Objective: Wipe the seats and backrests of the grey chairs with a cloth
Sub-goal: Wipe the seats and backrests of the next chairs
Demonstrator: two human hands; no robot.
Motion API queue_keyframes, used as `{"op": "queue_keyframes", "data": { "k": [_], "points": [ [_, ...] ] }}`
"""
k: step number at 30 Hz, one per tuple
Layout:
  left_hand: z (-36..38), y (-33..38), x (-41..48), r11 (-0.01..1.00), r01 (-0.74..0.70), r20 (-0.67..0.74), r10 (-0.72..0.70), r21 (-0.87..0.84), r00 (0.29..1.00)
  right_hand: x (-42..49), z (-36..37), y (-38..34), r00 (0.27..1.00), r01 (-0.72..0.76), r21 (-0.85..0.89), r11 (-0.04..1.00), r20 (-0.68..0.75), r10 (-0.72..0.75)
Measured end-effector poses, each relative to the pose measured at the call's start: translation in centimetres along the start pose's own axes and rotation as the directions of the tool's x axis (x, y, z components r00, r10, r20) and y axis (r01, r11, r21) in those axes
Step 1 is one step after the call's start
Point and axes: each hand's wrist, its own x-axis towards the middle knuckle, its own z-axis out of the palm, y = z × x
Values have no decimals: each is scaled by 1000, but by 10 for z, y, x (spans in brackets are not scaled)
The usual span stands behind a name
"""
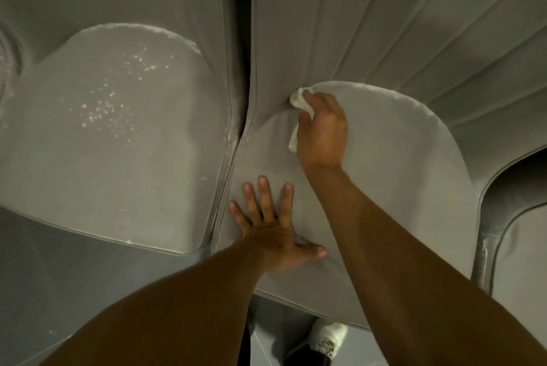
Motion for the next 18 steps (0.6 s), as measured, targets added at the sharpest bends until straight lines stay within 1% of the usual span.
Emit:
{"op": "queue_keyframes", "data": {
  "k": [2, 3, 4, 7, 8, 9, 10, 11, 13, 15, 16, 17, 18],
  "points": [
    [1, 1, -1, 1000, -6, -18, 6, -6, 1000, -4, -12, 17, 992, 124, -128, 984, 54, -118],
    [1, 1, -2, 1000, -10, -27, 9, -9, 1000, -2, -20, 28, 989, 145, -197, 970, 65, -135],
    [1, 1, -3, 1000, -14, -35, 13, -11, 999, 2, -27, 37, 993, 116, -240, 964, 48, -108],
    [0, 0, -4, 1000, -27, -36, 27, -7, 999, 14, -37, 53, 994, -109, -232, 966, -52, 100],
    [0, 0, -4, 1000, -28, -33, 28, -4, 999, 15, -35, 50, 988, -153, -216, 964, -68, 141],
    [0, 0, -4, 1000, -27, -29, 27, 0, 999, 15, -32, 45, 986, -161, -195, 967, -67, 151],
    [-1, 1, -4, 1000, -20, -26, 20, 2, 999, 13, -28, 36, 990, -138, -172, 975, -50, 131],
    [-2, 1, -5, 1000, -13, -20, 13, 3, 1000, 8, -23, 27, 997, -83, -154, 985, -15, 82],
    [-3, 2, -5, 1000, -6, 1, 6, 5, 1000, -10, -16, 16, 994, 85, -148, 985, 86, -73],
    [-5, 3, -6, 1000, -7, 10, 7, 13, 1000, -25, -16, 15, 965, 228, -149, 962, 166, -203],
    [-5, 3, -6, 1000, -7, 11, 7, 17, 1000, -26, -19, 20, 955, 262, -155, 953, 181, -233],
    [-5, 3, -6, 1000, -7, 13, 6, 19, 1000, -23, -24, 27, 958, 261, -170, 950, 166, -233],
    [-5, 3, -6, 1000, -5, 13, 5, 18, 1000, -20, -29, 34, 973, 215, -191, 958, 124, -194]
  ]
}}
